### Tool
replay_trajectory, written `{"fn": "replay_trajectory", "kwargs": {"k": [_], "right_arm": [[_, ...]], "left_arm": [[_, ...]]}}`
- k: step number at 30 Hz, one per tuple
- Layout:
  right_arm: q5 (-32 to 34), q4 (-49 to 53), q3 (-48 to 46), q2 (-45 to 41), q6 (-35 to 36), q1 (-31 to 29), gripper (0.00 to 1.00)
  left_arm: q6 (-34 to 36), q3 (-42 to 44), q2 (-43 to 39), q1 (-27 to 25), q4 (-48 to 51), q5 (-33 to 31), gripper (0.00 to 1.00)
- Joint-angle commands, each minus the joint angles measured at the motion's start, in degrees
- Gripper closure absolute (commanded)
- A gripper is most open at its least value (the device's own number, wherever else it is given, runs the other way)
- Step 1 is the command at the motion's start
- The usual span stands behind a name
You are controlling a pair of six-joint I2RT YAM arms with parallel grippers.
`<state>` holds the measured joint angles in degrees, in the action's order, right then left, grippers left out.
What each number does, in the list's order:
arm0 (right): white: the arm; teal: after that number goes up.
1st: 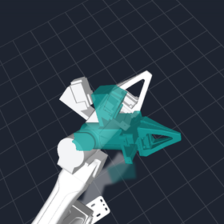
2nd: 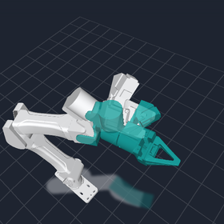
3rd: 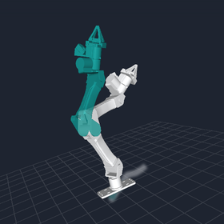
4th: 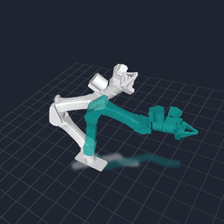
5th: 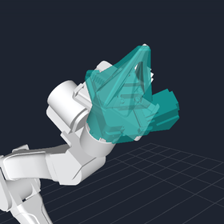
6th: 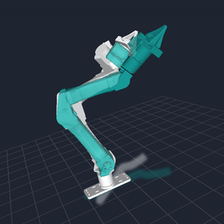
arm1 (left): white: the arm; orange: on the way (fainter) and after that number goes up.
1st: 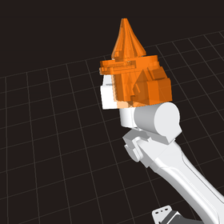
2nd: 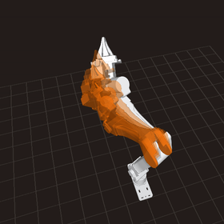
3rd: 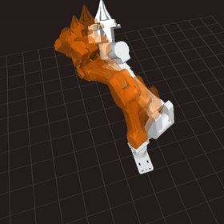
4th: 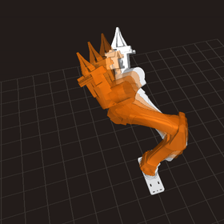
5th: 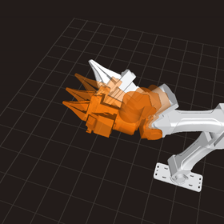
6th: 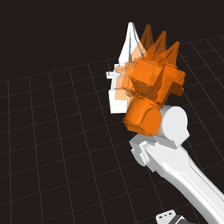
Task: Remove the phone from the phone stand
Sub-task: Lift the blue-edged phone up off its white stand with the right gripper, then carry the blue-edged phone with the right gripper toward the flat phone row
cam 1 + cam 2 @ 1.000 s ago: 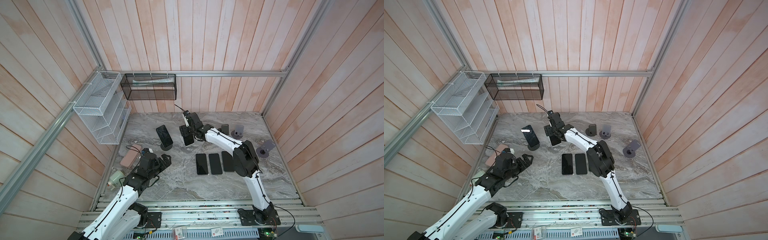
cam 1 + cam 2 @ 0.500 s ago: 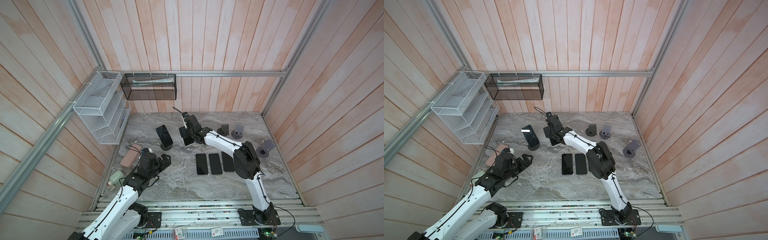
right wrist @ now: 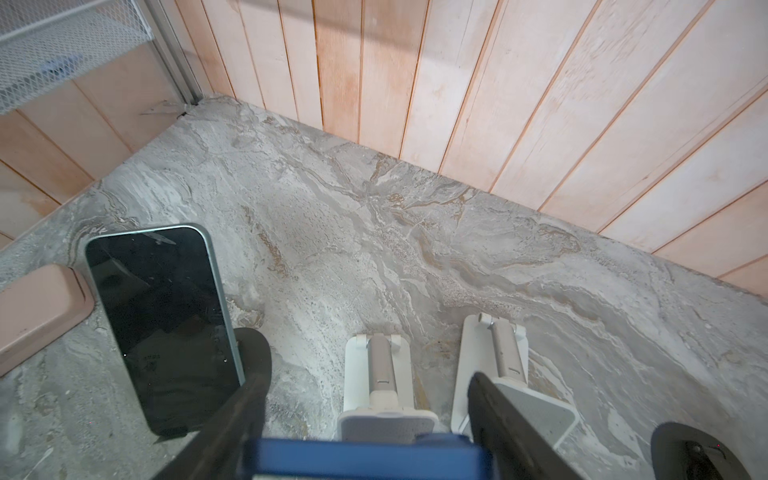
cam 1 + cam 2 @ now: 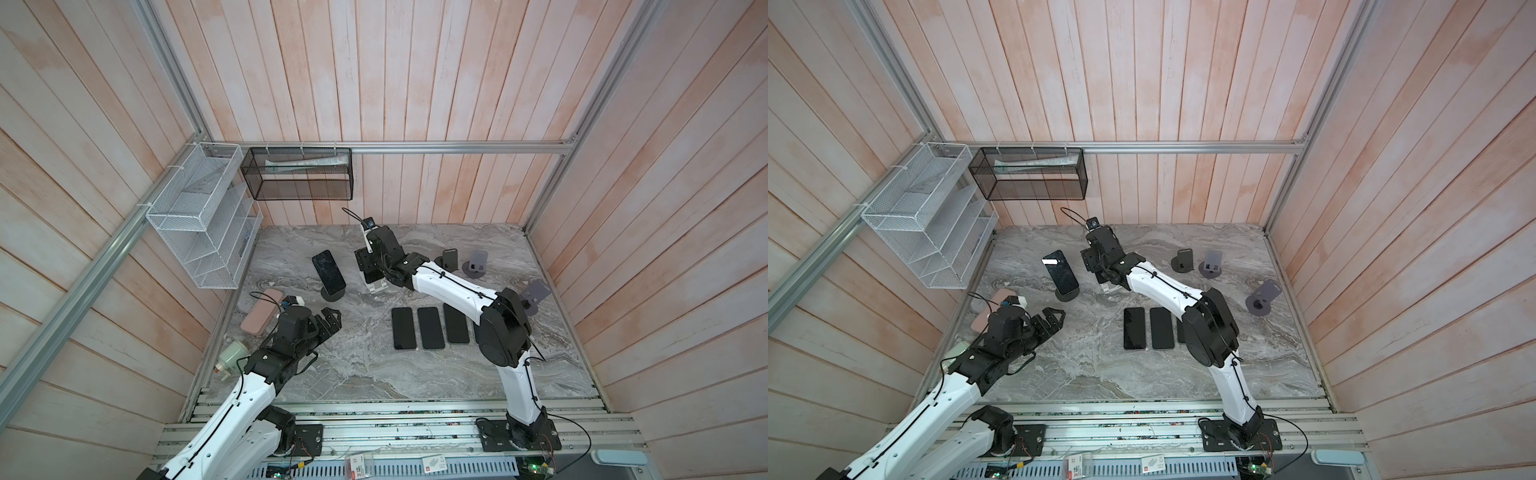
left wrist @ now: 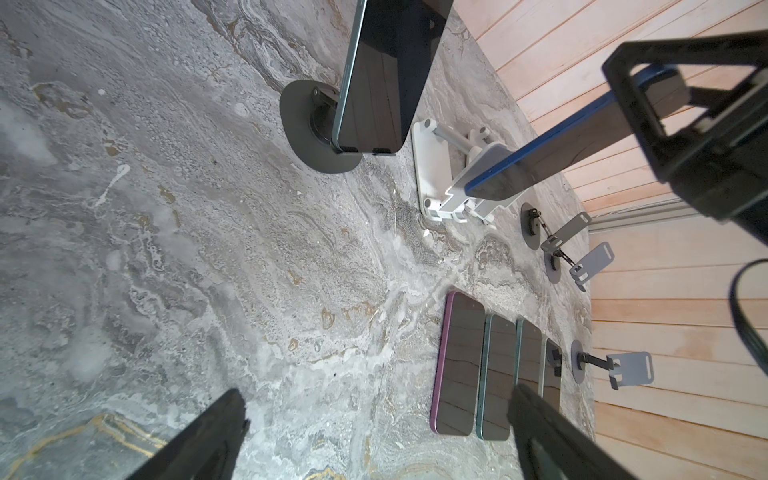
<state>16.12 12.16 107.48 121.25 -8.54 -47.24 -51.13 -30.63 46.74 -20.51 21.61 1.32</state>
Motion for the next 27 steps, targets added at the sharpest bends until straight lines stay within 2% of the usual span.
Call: {"fn": "replay_trajectory", "kwargs": {"k": [1,10,18,23,27], "right_arm": [[3.92,1.69,-0.42,-3.75,-0.23,-1.46,0.29],[13.15,7.41,-6.24,-8.79,-5.53,-5.97,0.29],[17.40,13.59,-8.36,-9.43,-10.31,-9.80,0.29],[17.65,15.51,-10.42,-10.85,-13.30,-11.40,0.30],[16.35,20.22,-10.56,-10.46,-20.56,-12.43,0.31]], "left_arm": [[1.06,0.68,-0.42,0.40,-0.77,-1.31,0.00],[0.42,2.34,-2.39,0.47,-2.04,-3.31,0.00],[2.16,3.08,-5.61,0.57,-2.77,-4.05,0.00],[3.59,3.16,-8.91,0.56,-0.88,-5.39,0.00],[2.68,4.04,-12.02,0.56,-0.07,-6.59,0.00]]}}
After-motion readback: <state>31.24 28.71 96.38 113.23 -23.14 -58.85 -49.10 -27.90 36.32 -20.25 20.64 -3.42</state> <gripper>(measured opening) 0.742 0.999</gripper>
